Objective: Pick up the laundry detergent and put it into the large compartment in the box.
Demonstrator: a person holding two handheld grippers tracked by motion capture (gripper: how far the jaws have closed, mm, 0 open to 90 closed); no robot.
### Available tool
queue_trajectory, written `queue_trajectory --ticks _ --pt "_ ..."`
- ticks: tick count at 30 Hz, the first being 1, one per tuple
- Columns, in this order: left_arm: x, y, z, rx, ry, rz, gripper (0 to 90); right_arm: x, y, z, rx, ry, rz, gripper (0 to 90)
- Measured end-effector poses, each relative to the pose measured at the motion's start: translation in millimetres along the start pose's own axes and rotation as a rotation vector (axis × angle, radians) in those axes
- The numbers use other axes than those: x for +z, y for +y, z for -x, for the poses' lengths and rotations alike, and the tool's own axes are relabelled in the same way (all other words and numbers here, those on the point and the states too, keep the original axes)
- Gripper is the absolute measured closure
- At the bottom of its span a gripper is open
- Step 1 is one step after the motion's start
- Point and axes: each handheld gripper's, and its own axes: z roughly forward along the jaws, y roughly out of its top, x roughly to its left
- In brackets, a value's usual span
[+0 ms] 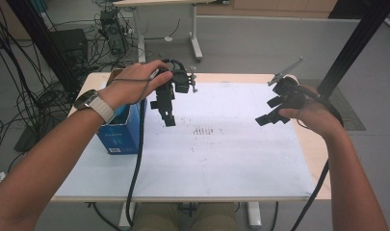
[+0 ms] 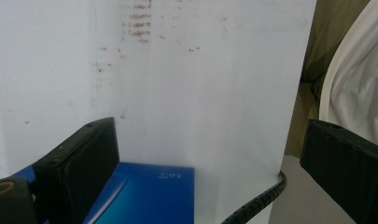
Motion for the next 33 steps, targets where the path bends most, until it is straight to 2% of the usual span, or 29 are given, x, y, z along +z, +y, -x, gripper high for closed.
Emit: queue_trajectory --ticks 15,33 --pt "-0.5 -0.2 3.0 -0.005 0.01 0.006 4.9 -1.2 -0.4 -1.4 -0.007 0.0 0.007 9.7" --pt "1.3 3.9 5.4 0.008 0.019 0.006 5.0 0.9 -6.4 -0.2 0.002 0.001 0.013 9.6"
